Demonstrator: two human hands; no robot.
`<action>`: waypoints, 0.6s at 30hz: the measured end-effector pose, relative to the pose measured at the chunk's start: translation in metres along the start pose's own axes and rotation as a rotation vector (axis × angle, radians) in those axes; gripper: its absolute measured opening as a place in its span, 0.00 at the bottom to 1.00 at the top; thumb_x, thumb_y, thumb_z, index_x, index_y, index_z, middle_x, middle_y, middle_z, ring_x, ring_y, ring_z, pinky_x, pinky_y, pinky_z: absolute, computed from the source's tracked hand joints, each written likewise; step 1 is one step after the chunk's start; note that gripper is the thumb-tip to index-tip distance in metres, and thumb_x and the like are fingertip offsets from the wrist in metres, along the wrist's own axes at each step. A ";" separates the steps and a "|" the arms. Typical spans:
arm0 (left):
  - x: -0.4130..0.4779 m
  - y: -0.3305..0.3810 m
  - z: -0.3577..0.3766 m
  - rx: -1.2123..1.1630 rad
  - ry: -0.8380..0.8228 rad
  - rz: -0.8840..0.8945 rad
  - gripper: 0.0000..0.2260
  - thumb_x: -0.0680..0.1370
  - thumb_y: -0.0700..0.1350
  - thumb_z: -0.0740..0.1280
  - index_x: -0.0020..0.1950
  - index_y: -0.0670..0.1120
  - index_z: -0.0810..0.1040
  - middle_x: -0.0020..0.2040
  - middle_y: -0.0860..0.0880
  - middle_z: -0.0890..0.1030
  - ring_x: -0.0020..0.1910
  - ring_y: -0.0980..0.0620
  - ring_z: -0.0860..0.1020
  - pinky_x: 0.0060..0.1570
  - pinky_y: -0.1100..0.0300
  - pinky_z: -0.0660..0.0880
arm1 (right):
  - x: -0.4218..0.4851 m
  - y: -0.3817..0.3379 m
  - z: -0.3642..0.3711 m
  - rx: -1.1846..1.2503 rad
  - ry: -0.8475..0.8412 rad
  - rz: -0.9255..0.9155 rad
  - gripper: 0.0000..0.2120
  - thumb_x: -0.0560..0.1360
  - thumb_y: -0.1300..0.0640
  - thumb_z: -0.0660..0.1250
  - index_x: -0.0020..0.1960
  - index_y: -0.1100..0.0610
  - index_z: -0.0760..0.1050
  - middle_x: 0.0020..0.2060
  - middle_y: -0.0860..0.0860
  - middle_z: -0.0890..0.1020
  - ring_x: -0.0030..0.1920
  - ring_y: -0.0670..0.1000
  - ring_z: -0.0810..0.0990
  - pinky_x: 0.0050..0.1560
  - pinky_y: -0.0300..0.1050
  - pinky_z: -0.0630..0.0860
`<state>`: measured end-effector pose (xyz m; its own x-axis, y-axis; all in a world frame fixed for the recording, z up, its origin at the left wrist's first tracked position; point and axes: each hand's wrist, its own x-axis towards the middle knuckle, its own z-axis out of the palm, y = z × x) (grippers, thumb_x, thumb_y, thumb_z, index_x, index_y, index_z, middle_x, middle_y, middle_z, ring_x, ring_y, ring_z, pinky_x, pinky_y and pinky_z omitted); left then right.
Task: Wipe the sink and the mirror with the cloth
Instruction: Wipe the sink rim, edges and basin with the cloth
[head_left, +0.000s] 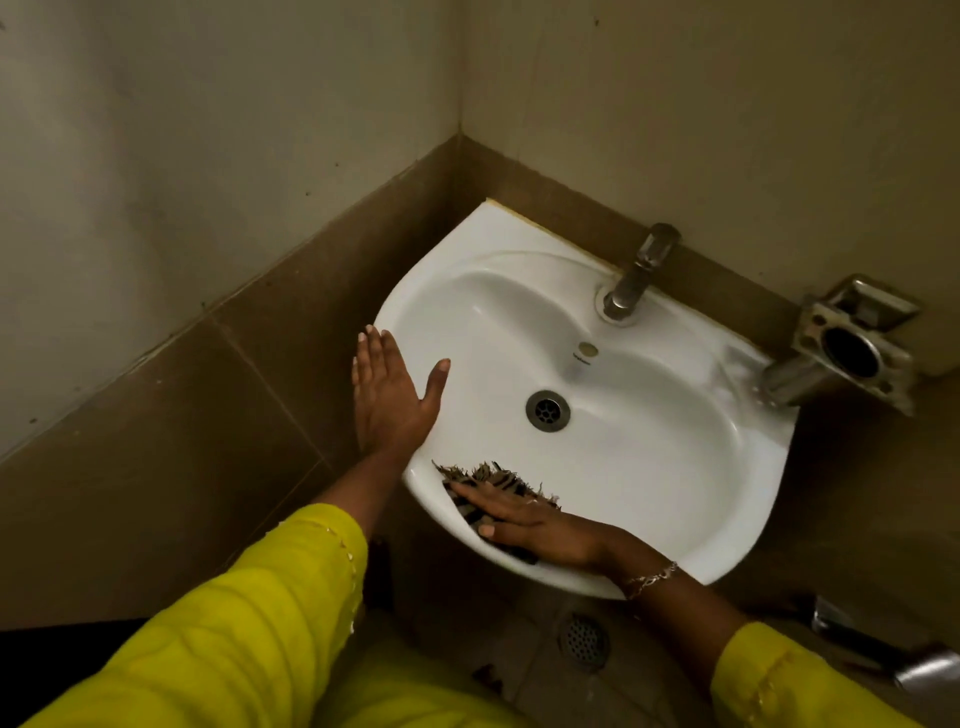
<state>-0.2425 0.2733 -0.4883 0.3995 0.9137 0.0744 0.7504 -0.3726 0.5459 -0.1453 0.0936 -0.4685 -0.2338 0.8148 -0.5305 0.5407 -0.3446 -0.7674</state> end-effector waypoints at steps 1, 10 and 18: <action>0.000 0.000 0.001 0.011 0.001 0.005 0.39 0.72 0.63 0.49 0.74 0.37 0.50 0.76 0.38 0.50 0.76 0.44 0.47 0.73 0.53 0.44 | -0.005 0.003 0.001 -0.032 0.026 0.018 0.24 0.81 0.50 0.52 0.73 0.38 0.47 0.75 0.41 0.49 0.73 0.40 0.42 0.75 0.53 0.40; 0.002 -0.002 0.002 0.110 0.010 0.030 0.34 0.77 0.55 0.58 0.73 0.35 0.51 0.75 0.37 0.52 0.76 0.42 0.50 0.73 0.51 0.48 | -0.067 0.041 0.004 -0.212 0.136 0.077 0.20 0.81 0.47 0.51 0.69 0.33 0.50 0.74 0.42 0.58 0.74 0.42 0.52 0.74 0.46 0.47; 0.001 -0.004 0.004 0.116 0.022 0.054 0.34 0.76 0.55 0.59 0.73 0.34 0.53 0.75 0.35 0.54 0.75 0.39 0.52 0.73 0.49 0.49 | -0.122 0.072 -0.029 -0.548 0.162 0.203 0.40 0.61 0.24 0.27 0.67 0.32 0.56 0.70 0.36 0.64 0.68 0.34 0.55 0.64 0.38 0.43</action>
<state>-0.2432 0.2749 -0.4939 0.4303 0.8946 0.1203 0.7847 -0.4366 0.4401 -0.0543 -0.0172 -0.4488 0.0205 0.8332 -0.5526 0.9092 -0.2454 -0.3363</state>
